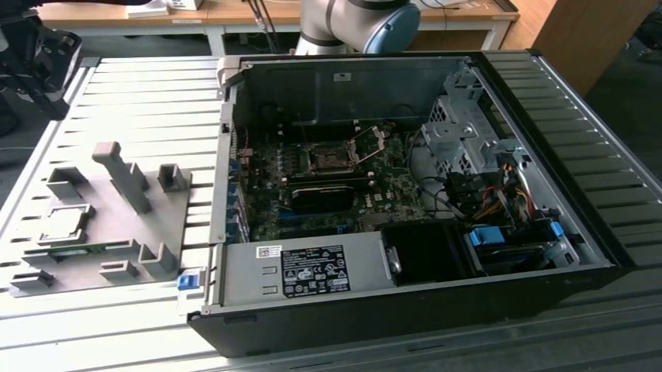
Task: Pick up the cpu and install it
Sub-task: 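Reach for the cpu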
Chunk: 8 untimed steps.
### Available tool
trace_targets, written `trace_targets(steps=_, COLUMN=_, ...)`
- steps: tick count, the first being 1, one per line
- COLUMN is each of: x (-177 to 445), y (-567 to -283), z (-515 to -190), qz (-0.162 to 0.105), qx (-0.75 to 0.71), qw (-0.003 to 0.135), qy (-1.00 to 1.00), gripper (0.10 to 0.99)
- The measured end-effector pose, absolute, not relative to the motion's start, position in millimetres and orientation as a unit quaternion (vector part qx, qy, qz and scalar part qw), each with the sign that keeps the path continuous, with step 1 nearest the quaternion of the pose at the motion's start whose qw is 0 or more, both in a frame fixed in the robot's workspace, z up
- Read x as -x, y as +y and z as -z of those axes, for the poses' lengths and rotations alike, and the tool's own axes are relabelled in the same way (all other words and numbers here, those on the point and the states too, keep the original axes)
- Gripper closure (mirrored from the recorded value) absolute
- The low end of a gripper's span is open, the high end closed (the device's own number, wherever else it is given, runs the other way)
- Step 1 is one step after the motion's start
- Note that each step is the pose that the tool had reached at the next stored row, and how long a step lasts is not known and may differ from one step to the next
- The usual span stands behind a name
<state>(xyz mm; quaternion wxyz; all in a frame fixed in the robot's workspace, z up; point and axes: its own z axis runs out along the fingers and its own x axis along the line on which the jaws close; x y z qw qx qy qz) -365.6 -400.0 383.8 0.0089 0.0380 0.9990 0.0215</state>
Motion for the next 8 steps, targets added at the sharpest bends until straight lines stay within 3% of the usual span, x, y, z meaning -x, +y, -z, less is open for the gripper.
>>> trace_targets(steps=8, x=373.3, y=-400.7, z=-383.3, qz=-0.022, qx=-0.038, qw=0.008, qy=0.999, gripper=0.980)
